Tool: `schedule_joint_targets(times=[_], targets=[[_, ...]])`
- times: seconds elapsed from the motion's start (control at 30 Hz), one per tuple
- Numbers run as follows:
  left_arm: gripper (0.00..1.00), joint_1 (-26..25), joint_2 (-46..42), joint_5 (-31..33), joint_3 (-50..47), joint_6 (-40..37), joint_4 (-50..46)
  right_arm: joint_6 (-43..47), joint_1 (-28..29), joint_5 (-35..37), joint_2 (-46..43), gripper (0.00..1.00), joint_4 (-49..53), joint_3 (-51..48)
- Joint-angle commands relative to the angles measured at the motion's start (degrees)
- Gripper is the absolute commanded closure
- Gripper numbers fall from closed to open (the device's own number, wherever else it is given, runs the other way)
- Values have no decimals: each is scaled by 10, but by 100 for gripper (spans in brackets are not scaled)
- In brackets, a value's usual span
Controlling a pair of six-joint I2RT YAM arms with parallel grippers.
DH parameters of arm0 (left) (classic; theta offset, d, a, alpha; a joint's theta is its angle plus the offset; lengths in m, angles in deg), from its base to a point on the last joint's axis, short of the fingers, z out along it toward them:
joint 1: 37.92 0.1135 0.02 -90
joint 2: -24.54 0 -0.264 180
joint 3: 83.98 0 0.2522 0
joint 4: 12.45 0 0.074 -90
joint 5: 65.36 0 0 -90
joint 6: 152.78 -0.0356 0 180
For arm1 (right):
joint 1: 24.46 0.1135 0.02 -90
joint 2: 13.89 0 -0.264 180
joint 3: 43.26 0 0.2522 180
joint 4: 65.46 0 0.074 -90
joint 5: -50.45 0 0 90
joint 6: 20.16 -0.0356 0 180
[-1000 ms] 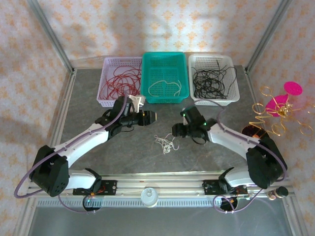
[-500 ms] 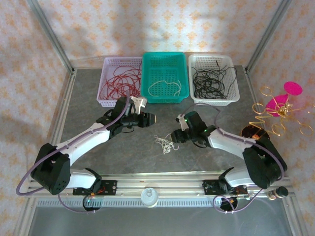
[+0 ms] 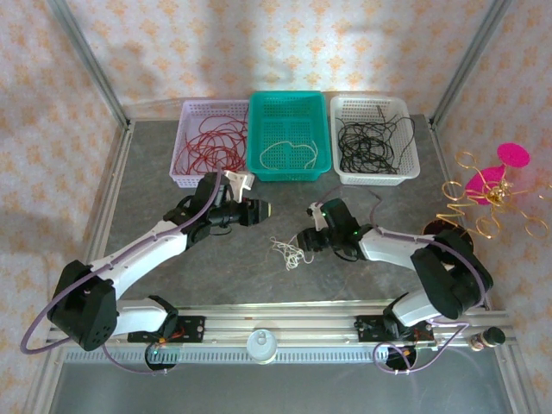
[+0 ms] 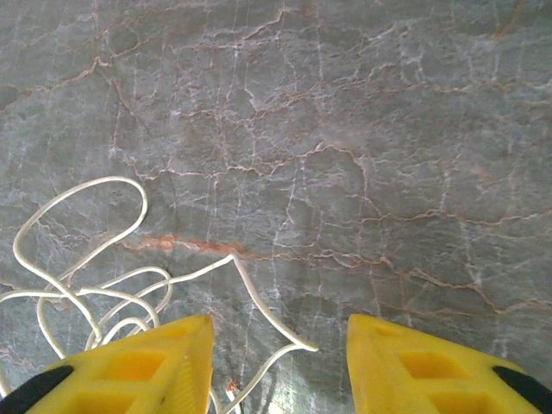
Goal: Untangle the cables
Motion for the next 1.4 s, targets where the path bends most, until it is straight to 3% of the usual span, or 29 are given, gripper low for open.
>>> schedule_joint_targets(times=[0.0,0.23,0.37,0.67,0.93,1.37], targets=[[53,5,-11,-1,2,-13,-10,-12,3,-18,12,57,-61,-8],[53,5,-12,1,1,-32,-26,-4,3,-5,0,91,-70,-9],[51,5,-10,-11,13,-55,-40,18,3,24,-46,100,-22,5],[42,3,28,-162,21,-121,25,95,3,-13,-158,100,81,74],[38,5,80,-199,26,-153,136,146,3,-69,-176,100,172,166],[38,19,129,-172,91,-297,19,213,2,-129,-141,100,268,242]])
